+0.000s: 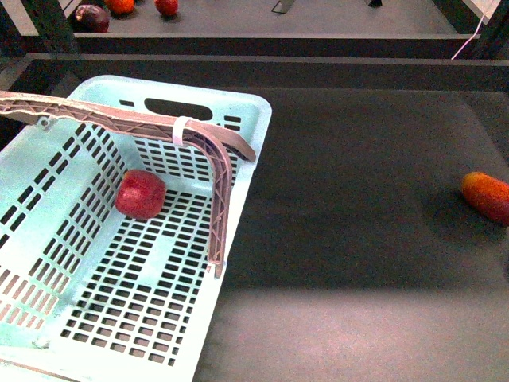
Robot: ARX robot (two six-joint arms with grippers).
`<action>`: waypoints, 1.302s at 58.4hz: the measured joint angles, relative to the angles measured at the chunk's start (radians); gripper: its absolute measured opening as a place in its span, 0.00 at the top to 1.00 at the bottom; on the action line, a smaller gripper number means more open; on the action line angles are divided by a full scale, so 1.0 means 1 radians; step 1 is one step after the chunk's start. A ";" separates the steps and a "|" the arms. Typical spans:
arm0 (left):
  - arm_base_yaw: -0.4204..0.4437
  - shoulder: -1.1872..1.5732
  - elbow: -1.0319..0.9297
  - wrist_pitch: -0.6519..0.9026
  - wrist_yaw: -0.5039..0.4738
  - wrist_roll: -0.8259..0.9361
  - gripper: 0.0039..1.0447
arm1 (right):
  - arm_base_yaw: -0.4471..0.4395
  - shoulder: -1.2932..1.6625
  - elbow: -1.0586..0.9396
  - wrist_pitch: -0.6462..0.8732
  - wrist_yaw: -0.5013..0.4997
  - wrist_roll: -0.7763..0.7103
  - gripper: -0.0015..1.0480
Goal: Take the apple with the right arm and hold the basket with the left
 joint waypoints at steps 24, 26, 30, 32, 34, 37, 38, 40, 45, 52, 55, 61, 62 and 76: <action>0.171 -0.274 -0.476 0.721 0.218 1.407 0.87 | 0.000 0.000 0.000 0.000 0.001 0.000 0.09; 0.179 -0.294 -0.490 0.715 0.225 1.419 0.93 | 0.000 0.000 0.000 0.000 0.001 0.000 0.09; 0.199 -0.344 -0.519 0.697 0.246 1.442 0.97 | 0.000 0.000 0.000 0.000 0.001 0.000 0.09; 0.212 -0.380 -0.537 0.683 0.257 1.451 0.97 | 0.000 0.000 0.000 0.000 0.001 0.000 0.09; 0.222 -0.407 -0.552 0.669 0.266 1.455 0.97 | 0.000 0.000 0.000 0.000 0.001 0.000 0.09; 0.235 -0.441 -0.568 0.650 0.276 1.459 0.97 | 0.000 0.000 0.000 0.000 0.001 0.000 0.09; 0.239 -0.454 -0.575 0.642 0.279 1.460 0.97 | 0.000 0.000 0.000 0.000 0.001 0.000 0.09; 0.245 -0.475 -0.583 0.630 0.286 1.461 0.97 | 0.000 0.000 0.000 0.000 0.001 0.000 0.09; 0.262 -0.536 -0.605 0.592 0.303 1.463 0.97 | 0.000 0.000 0.000 0.000 0.001 0.000 0.09; 0.324 -0.570 -0.655 0.616 0.387 1.467 0.97 | 0.000 0.000 0.000 0.000 0.001 0.000 0.09; 0.353 -0.611 -0.673 0.575 0.390 1.468 0.97 | 0.000 0.000 0.000 0.000 0.002 0.000 0.09; 0.357 -0.696 -0.678 0.505 0.399 1.468 0.97 | 0.000 0.000 0.000 0.000 0.001 0.000 0.09; 0.357 -0.712 -0.678 0.492 0.399 1.468 0.97 | 0.000 0.000 0.000 0.000 0.001 0.000 0.09; 0.357 -0.869 -0.678 0.349 0.399 1.468 0.97 | 0.000 0.000 0.000 0.000 0.001 0.000 0.09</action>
